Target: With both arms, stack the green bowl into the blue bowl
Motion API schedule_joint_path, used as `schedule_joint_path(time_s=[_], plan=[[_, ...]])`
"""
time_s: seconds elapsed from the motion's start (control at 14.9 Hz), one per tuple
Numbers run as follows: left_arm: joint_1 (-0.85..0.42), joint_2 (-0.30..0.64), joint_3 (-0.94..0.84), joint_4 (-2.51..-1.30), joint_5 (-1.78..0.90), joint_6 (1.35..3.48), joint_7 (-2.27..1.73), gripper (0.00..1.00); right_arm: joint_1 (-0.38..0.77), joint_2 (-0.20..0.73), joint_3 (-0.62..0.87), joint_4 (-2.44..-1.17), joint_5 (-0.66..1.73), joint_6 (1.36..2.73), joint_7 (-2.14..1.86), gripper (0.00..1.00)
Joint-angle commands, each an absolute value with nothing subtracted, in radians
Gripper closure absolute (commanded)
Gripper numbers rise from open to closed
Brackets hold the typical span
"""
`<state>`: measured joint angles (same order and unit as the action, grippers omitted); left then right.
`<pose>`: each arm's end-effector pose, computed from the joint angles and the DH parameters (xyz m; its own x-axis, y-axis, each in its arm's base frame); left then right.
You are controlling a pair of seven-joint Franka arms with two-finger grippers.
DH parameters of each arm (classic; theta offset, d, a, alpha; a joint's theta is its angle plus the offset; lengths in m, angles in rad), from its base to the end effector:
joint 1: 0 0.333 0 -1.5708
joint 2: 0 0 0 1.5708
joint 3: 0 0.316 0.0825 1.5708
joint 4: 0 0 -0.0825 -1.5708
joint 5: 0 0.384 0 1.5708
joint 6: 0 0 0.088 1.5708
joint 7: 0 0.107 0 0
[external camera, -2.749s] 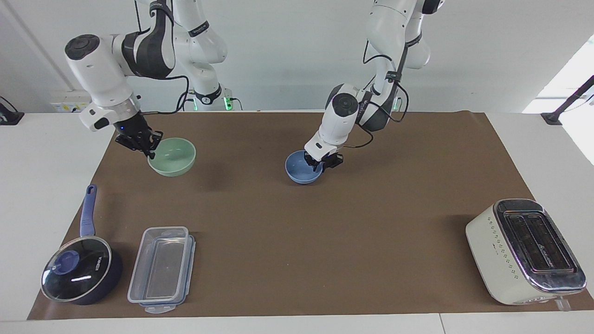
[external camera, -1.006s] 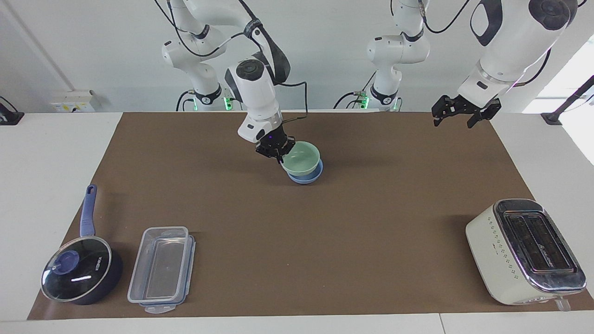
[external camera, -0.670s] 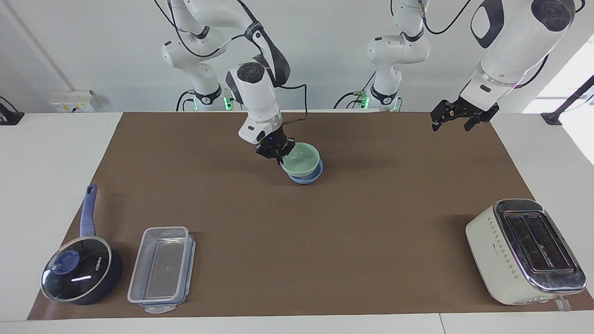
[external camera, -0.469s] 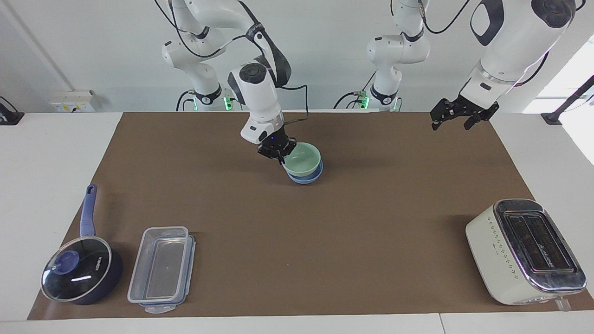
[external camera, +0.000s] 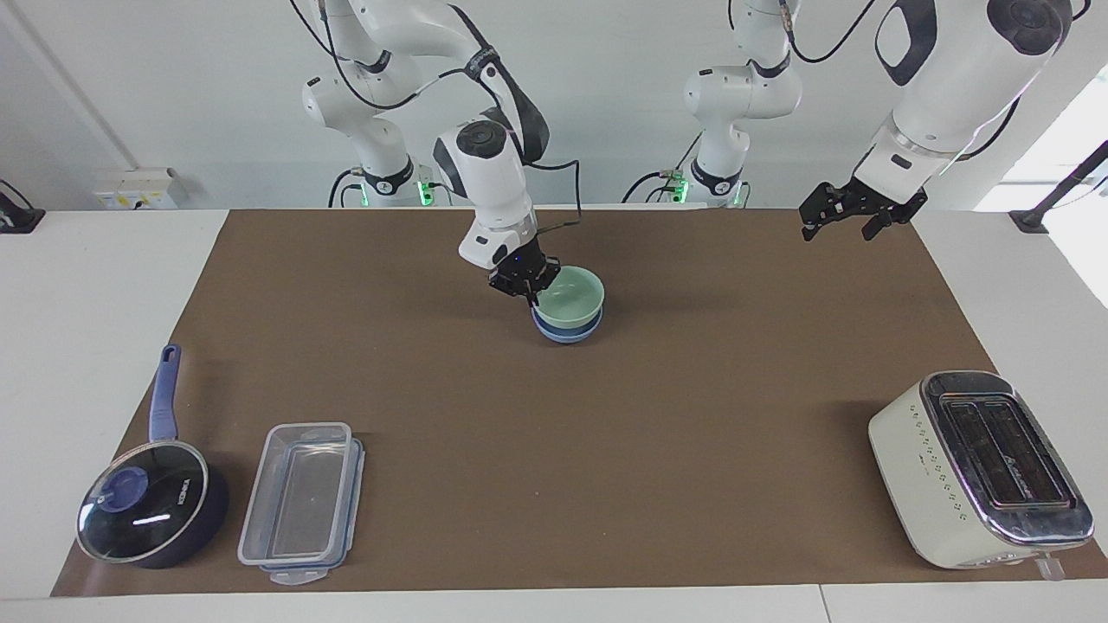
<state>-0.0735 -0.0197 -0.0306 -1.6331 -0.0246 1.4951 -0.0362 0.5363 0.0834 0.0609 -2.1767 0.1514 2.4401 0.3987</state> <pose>0.5350 -0.0589 0.6000 0.9905 -0.0689 -0.1188 -0.0670 -0.9976 0.0197 0.4656 0.3166 0.3711 0.9906 0.0802 0.1112 0.0993 -0.9789 -0.1786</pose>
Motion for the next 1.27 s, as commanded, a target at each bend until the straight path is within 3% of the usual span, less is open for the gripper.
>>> schedule_joint_path(time_s=[0.0,0.4,0.47,0.54,0.67,0.74,1.21], plan=[[-0.084,-0.014,-0.028,-1.612,-0.008,1.465,-0.035,0.0,0.548,0.089,0.058,-2.204,0.175,2.497,0.413,1.0],[-0.074,-0.023,-0.037,-1.608,-0.006,1.457,-0.035,0.0,0.56,0.091,0.057,-2.2,0.175,2.491,0.407,0.98],[-0.074,-0.025,-0.037,-1.608,-0.006,1.456,-0.035,0.0,0.557,0.091,0.057,-2.197,0.173,2.487,0.399,0.72],[-0.072,-0.026,-0.037,-1.609,-0.006,1.454,-0.035,0.0,0.554,0.087,0.057,-2.192,0.172,2.479,0.397,0.56],[-0.072,-0.026,-0.04,-1.611,-0.008,1.454,-0.035,0.0,0.548,0.075,0.055,-2.181,0.17,2.451,0.385,0.08],[-0.072,-0.026,-0.04,-1.611,-0.009,1.454,-0.035,0.0,0.539,0.063,0.054,-2.178,0.17,2.438,0.384,0.0],[-0.075,-0.029,-0.04,-1.615,-0.011,1.471,-0.043,0.0,0.358,-0.115,0.052,-2.177,0.17,2.215,0.367,0.0]])
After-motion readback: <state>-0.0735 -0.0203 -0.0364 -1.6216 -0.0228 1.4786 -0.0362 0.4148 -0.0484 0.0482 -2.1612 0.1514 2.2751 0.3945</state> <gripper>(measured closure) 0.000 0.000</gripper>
